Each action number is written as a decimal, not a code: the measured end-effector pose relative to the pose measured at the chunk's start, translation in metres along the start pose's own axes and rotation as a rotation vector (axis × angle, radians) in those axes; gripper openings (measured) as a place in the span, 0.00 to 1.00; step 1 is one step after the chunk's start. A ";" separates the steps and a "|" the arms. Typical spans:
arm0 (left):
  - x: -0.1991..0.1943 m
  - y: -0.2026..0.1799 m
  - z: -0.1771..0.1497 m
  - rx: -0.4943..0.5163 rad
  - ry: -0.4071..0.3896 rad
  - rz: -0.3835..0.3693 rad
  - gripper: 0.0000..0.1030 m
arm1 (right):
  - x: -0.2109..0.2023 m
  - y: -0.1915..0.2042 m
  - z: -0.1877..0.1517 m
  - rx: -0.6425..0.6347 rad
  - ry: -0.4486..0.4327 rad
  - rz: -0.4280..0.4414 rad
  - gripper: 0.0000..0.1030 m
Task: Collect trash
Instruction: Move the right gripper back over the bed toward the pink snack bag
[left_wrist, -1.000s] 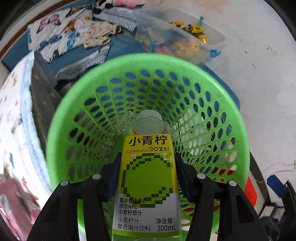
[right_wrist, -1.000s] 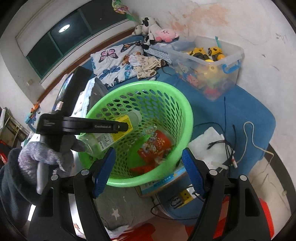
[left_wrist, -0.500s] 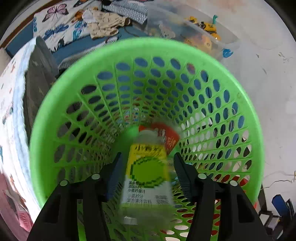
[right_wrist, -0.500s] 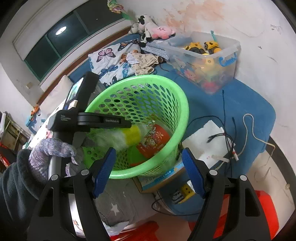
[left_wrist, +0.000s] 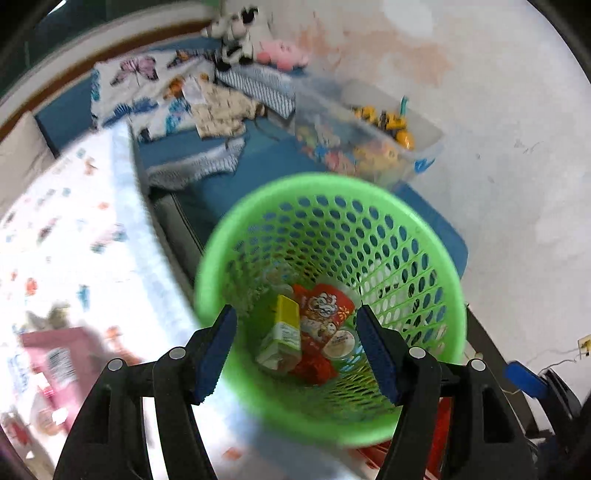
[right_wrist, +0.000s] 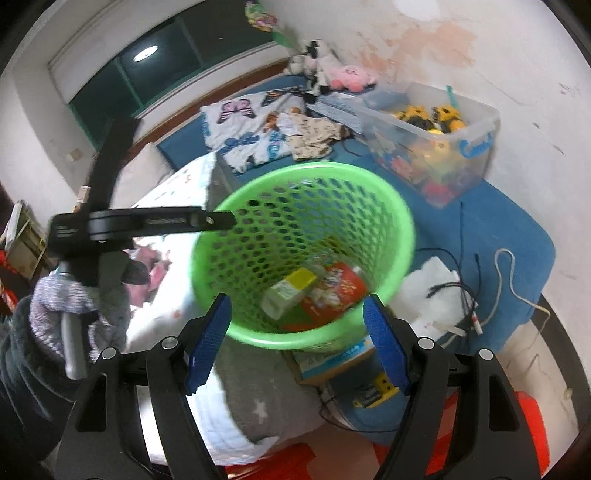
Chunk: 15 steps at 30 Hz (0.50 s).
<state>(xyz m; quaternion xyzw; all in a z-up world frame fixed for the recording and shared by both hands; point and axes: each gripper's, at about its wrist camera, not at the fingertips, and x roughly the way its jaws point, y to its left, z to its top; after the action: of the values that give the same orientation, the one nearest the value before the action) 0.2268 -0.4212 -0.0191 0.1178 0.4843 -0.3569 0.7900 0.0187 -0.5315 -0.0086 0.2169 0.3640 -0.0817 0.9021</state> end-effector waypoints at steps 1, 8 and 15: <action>-0.011 0.004 -0.003 0.000 -0.019 -0.003 0.63 | 0.001 0.005 0.000 -0.013 0.001 0.006 0.72; -0.086 0.049 -0.039 -0.012 -0.130 0.053 0.67 | 0.015 0.051 -0.001 -0.101 0.031 0.071 0.72; -0.145 0.109 -0.083 -0.086 -0.217 0.109 0.70 | 0.045 0.112 -0.003 -0.225 0.081 0.147 0.72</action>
<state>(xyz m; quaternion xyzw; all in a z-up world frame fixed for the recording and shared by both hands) 0.2037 -0.2335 0.0451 0.0706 0.4036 -0.3033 0.8603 0.0831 -0.4300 -0.0046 0.1436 0.3902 0.0350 0.9088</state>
